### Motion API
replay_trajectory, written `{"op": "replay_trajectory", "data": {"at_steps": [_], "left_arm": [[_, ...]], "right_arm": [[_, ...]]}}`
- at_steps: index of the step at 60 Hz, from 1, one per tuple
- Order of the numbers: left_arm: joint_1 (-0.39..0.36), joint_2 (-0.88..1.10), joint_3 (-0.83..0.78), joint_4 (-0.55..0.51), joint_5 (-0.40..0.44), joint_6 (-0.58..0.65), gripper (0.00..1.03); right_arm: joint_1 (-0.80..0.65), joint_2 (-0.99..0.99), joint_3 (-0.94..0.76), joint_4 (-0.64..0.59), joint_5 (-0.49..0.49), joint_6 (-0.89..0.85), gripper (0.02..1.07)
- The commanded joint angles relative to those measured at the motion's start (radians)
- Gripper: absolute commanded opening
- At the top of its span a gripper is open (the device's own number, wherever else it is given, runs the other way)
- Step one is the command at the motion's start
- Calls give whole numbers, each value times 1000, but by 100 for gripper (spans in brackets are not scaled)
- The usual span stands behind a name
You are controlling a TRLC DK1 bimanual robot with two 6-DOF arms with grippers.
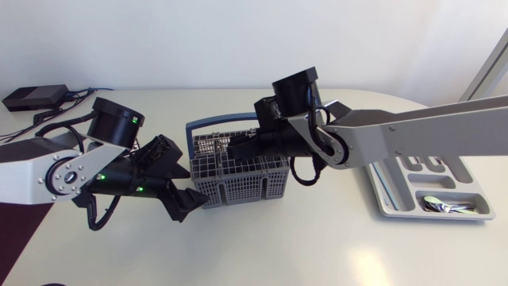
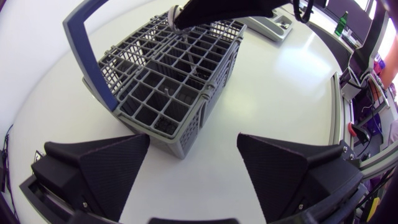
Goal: Transfer all utensils from the basket to the drawer tray.
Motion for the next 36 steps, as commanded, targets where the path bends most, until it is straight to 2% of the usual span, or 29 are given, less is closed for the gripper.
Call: {"op": "replay_trajectory", "data": {"at_steps": [1, 6, 36], "left_arm": [[-8, 7, -7, -14, 14, -16, 98], [-1, -5, -9, -26, 16, -11, 98], [-1, -44, -30, -36, 23, -11, 98]], "right_arm": [[-14, 20, -19, 18, 30, 31, 80], [-20, 29, -22, 36, 32, 28, 79], [-34, 59, -39, 70, 3, 29, 13]]}}
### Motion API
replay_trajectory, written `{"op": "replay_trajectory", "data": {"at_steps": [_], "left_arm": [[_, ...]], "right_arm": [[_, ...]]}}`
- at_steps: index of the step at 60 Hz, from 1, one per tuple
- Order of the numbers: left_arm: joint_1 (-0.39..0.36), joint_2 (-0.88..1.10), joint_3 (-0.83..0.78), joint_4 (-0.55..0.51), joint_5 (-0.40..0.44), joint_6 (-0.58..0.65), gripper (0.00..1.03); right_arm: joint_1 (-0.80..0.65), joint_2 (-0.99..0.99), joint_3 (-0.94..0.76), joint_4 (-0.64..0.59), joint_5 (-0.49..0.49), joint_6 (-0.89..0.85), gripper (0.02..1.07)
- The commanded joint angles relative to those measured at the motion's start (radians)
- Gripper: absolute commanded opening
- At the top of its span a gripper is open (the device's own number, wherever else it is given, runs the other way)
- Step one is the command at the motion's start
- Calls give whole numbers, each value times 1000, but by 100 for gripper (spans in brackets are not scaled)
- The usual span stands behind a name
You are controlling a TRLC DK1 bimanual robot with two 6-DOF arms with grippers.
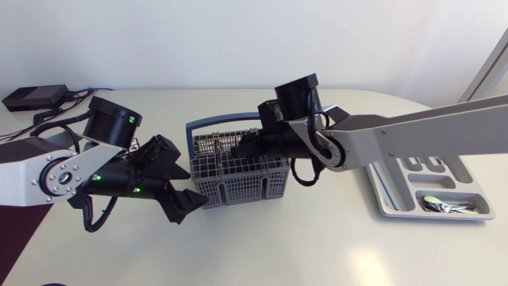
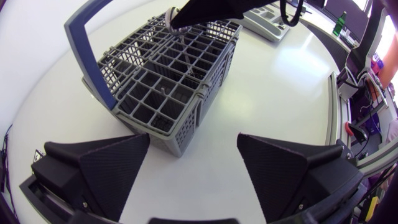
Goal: Transfer all utensils from the basket to the drawer tray.
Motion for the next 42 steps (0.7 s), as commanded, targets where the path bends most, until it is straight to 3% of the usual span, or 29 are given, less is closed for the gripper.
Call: {"op": "replay_trajectory", "data": {"at_steps": [1, 8, 42], "left_arm": [[-1, -21, -29, -11, 13, -11, 98], [-1, -21, -29, -11, 13, -10, 98], [-2, -25, -27, -11, 13, -14, 98]], "right_arm": [[-11, 25, -25, 17, -7, 27, 13], [-9, 25, -32, 26, -23, 25, 8], [-21, -73, -131, 118, -72, 0, 8]]}}
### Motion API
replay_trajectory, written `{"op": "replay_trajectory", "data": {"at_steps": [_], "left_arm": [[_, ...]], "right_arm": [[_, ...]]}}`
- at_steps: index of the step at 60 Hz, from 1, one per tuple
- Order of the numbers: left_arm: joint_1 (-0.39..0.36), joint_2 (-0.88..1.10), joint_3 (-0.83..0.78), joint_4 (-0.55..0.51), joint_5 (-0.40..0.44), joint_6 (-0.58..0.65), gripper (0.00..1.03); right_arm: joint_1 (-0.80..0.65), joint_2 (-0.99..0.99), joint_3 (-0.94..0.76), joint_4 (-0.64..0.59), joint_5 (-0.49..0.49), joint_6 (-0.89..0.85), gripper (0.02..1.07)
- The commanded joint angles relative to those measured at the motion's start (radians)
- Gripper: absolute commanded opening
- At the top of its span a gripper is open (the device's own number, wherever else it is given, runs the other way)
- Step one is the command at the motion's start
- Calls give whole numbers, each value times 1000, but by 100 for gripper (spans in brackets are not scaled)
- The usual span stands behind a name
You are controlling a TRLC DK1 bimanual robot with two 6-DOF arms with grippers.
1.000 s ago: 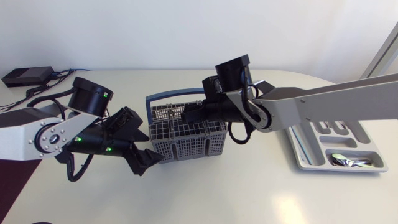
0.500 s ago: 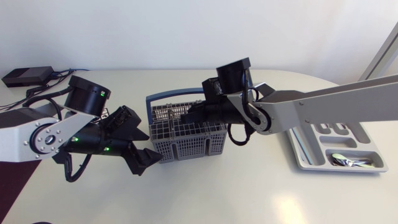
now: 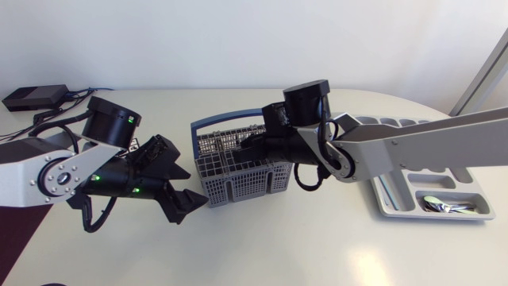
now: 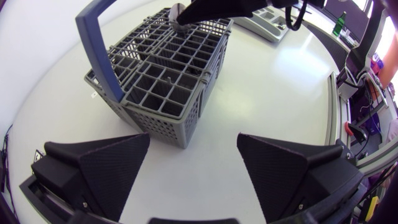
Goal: Transfer all utensils from the basket to the drawer tray.
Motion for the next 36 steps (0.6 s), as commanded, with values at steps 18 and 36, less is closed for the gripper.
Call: {"op": "replay_trajectory", "data": {"at_steps": [18, 36], "left_arm": [[-5, -21, -29, -7, 13, -16, 98], [-5, -27, -29, -9, 13, -17, 98]], "right_arm": [[-39, -69, -61, 24, -67, 5, 8], [-13, -138, -96, 46, -92, -21, 8]]}}
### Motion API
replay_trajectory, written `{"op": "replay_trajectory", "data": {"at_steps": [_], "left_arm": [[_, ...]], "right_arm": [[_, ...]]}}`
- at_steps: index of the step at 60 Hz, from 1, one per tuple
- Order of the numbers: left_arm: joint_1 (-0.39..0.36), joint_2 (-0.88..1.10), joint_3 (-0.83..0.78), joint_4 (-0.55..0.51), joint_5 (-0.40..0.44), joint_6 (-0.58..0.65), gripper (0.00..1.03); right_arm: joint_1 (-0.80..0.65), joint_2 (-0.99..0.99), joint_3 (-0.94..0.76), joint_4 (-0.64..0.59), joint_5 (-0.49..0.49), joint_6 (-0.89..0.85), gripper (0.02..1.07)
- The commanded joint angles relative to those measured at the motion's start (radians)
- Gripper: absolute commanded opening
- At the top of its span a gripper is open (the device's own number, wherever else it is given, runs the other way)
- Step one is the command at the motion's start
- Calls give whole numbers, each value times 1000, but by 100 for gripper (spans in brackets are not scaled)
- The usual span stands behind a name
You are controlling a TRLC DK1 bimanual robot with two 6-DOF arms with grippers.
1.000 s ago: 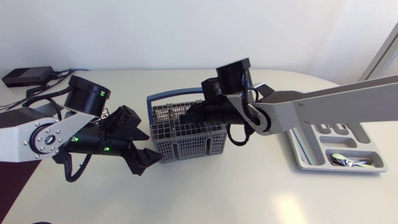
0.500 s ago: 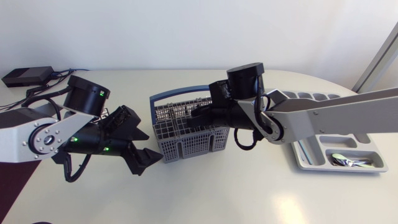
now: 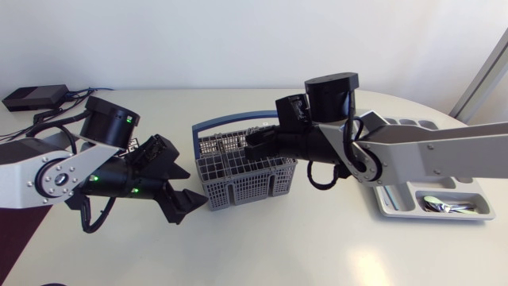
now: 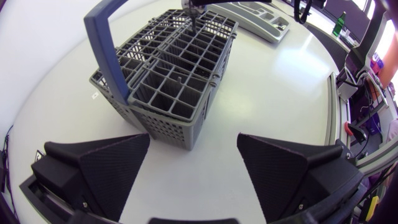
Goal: Transfer all utensils from the basket to the drawer tray.
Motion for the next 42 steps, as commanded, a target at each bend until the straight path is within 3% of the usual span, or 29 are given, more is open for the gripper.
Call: {"op": "replay_trajectory", "data": {"at_steps": [1, 42], "left_arm": [[-5, -16, -25, -9, 13, -17, 98], [-10, -25, -21, -24, 13, -16, 98]], "right_arm": [[15, -28, -32, 22, -18, -6, 8], [9, -143, 2, -76, -178, -151, 8]]}}
